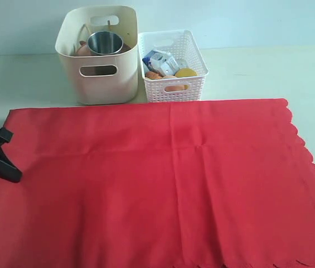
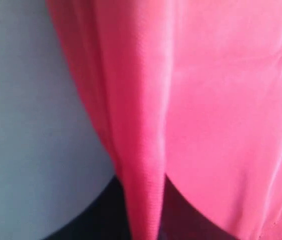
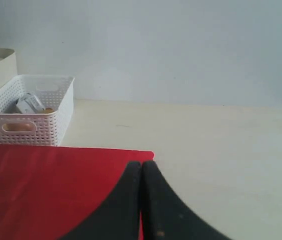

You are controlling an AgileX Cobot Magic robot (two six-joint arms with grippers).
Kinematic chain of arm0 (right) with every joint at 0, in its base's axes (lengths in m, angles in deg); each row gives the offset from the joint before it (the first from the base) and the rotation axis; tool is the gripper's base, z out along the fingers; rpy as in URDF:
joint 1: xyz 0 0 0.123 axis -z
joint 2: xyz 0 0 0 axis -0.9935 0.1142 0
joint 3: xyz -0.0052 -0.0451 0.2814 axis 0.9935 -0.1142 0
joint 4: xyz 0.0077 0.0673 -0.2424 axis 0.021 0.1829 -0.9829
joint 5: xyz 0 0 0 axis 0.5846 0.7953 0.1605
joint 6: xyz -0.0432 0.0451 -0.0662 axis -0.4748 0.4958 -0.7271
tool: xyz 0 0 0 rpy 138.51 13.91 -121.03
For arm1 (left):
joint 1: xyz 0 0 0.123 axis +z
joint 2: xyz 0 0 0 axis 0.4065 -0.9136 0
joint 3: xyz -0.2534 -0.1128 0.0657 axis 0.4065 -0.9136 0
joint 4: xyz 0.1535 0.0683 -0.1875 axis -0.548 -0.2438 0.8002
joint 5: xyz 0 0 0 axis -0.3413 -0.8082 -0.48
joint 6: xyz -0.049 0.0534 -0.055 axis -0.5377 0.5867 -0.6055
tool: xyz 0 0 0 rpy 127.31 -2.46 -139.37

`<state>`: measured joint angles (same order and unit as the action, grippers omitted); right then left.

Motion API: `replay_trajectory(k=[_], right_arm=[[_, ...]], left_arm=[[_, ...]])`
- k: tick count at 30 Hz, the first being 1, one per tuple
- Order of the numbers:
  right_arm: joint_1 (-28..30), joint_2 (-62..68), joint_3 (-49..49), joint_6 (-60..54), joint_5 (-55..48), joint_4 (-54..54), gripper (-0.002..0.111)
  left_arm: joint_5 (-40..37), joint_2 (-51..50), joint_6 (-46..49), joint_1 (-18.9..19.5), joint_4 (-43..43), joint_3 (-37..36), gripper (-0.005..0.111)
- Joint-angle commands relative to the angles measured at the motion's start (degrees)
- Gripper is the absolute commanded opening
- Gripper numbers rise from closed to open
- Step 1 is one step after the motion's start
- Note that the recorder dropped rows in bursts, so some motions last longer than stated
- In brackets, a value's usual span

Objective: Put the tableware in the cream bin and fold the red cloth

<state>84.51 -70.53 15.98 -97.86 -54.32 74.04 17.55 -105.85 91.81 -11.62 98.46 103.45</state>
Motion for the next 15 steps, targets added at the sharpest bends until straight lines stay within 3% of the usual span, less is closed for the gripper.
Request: replay_trajectory(k=[1, 8, 15], right_arm=[[0.3, 4.9, 2.1, -0.1, 0.7, -0.5, 0.000], [0.3, 13.5, 6.8, -0.1, 0.9, -0.5, 0.000], [0.3, 22.7, 13.5, -0.1, 1.5, -3.1, 0.000]], left_arm=[[-0.2, 3.4, -2.2, -0.4, -1.9, -0.2, 0.000], [0.5, 9.0, -9.1, -0.4, -9.2, -0.2, 0.000], [0.8, 15.1, -10.1, -0.4, -10.2, -0.2, 0.000]])
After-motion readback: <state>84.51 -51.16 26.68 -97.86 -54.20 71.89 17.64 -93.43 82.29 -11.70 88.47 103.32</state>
